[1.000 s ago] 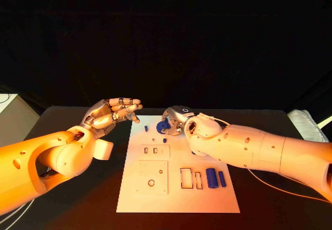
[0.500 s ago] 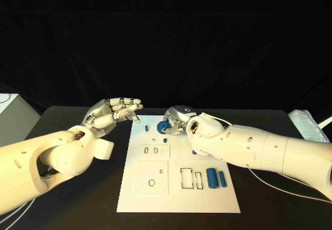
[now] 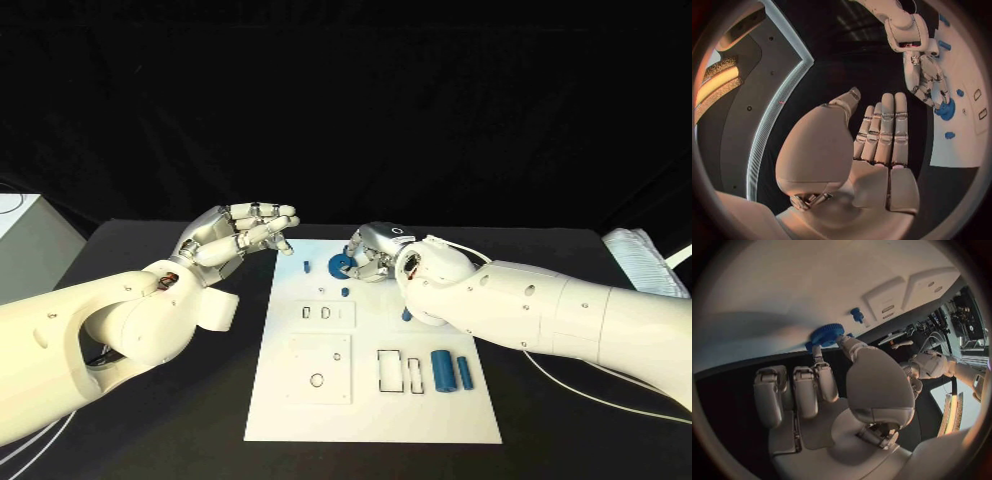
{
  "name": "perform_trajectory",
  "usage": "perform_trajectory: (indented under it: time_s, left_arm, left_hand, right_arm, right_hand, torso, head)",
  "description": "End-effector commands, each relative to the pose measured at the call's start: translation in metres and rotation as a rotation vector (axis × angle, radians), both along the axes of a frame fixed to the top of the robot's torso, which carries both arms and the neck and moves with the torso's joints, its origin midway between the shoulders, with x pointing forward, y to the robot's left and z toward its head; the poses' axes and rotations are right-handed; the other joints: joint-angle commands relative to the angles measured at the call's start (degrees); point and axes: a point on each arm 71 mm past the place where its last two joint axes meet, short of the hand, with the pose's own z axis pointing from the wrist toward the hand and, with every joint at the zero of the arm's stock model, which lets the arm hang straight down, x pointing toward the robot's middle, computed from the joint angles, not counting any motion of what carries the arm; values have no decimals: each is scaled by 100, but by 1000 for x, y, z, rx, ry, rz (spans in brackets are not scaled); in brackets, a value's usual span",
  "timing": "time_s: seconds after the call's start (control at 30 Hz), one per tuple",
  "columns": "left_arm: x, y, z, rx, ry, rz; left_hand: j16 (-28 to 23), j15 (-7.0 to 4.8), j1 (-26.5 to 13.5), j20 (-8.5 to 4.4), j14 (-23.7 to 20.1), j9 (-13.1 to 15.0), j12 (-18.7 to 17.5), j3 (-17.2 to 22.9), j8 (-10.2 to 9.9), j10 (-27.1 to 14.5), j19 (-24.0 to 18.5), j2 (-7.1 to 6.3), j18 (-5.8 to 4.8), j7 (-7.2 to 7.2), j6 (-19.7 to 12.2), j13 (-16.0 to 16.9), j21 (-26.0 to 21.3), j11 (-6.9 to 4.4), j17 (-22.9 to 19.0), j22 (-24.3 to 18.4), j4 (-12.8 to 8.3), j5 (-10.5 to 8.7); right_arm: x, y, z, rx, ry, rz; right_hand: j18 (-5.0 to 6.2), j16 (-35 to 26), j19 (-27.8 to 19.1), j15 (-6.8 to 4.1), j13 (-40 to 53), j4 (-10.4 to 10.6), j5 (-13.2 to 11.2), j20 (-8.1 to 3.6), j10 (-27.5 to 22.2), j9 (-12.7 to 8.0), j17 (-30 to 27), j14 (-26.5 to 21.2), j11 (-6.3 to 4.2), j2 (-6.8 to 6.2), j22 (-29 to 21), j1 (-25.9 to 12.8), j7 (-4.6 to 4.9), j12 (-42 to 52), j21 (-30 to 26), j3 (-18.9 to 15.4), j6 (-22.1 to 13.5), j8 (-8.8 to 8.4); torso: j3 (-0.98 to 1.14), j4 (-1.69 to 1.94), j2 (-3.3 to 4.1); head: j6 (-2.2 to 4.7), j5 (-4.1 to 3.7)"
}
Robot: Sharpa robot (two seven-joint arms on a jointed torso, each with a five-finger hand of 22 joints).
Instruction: Assemble the parts on the task board
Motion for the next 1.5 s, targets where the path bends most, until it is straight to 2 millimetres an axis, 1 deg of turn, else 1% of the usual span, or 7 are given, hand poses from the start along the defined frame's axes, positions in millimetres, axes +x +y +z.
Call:
perform_trajectory:
  time_s: [0.03,0.47,0.63,0.83,1.1,1.43,1.5]
  left_arm:
    - [0,-1,2,-4,-8,-12]
    - [1,3,1,-1,-9,-2]
    - [3,5,1,1,-10,5]
    - [4,6,0,1,-12,7]
    - [5,6,0,-1,-13,5]
    - [7,6,-1,-1,-13,5]
    - [7,6,-1,-1,-13,5]
  left_hand:
    - [17,11,-57,2,-45,5,-16,24,-23,-36,-57,16,13,-5,-43,-2,21,-12,-1,9,-2,12]
    - [17,11,-57,2,-45,5,-16,24,-23,-36,-57,16,13,-5,-43,-2,21,-12,-1,9,-2,12]
    - [20,13,-54,4,-47,5,-20,25,-27,-47,-61,14,13,0,-49,-3,26,-9,-2,12,-8,13]
    - [21,14,-53,5,-49,6,-20,26,-28,-50,-63,13,13,0,-51,-3,28,-8,-2,13,-11,12]
    - [22,15,-50,6,-51,7,-20,27,-30,-52,-67,12,14,0,-52,-3,32,-7,-3,15,-16,12]
    - [22,15,-50,6,-51,7,-20,27,-30,-52,-67,12,14,0,-52,-3,32,-7,-3,15,-16,12]
    - [22,15,-50,6,-51,7,-20,27,-30,-52,-67,12,14,0,-52,-3,32,-7,-3,15,-16,12]
  right_arm:
    - [-3,1,-1,-7,21,15]
    - [-8,-28,13,103,-57,-21]
    - [-13,-56,24,188,24,-19]
    - [-24,-92,38,230,126,41]
    - [-27,-137,33,208,188,43]
    - [-22,-176,20,147,160,-58]
    - [-21,-179,19,142,156,-71]
  right_hand:
    - [-101,30,541,0,632,32,34,12,52,-4,968,493,-8,9,1427,-66,-24,30,25,1,18,8]
    - [-79,-1,487,-1,571,3,192,8,-3,-15,890,475,-7,-50,1353,-1,-17,-41,-36,39,-25,-28]
    - [-65,-10,454,19,552,-111,90,23,-28,-34,871,469,19,-101,1309,178,15,-70,-75,101,-99,-87]
    - [-35,-9,379,53,498,-475,-431,55,-100,-48,887,468,55,-161,1214,701,58,-141,-165,228,-150,-149]
    - [-43,28,396,63,500,-820,-499,67,-107,-51,982,487,64,-247,1242,1131,72,-145,-148,321,-133,-172]
    - [-39,27,387,69,487,-877,-505,70,-119,-57,981,486,72,-295,1231,1176,80,-160,-160,304,-155,-193]
    - [-38,26,384,70,482,-878,-505,71,-123,-58,978,485,73,-302,1227,1171,80,-165,-163,296,-158,-195]
  torso:
    - [1,1,3]
    - [15,-39,-15]
    - [48,-79,-38]
    - [103,-144,-70]
    - [162,-221,-79]
    - [216,-215,-66]
    - [197,-212,-69]
  head:
    - [-6,4]
    - [18,17]
    - [43,19]
    - [54,5]
    - [71,-46]
    - [53,-58]
    - [41,-54]
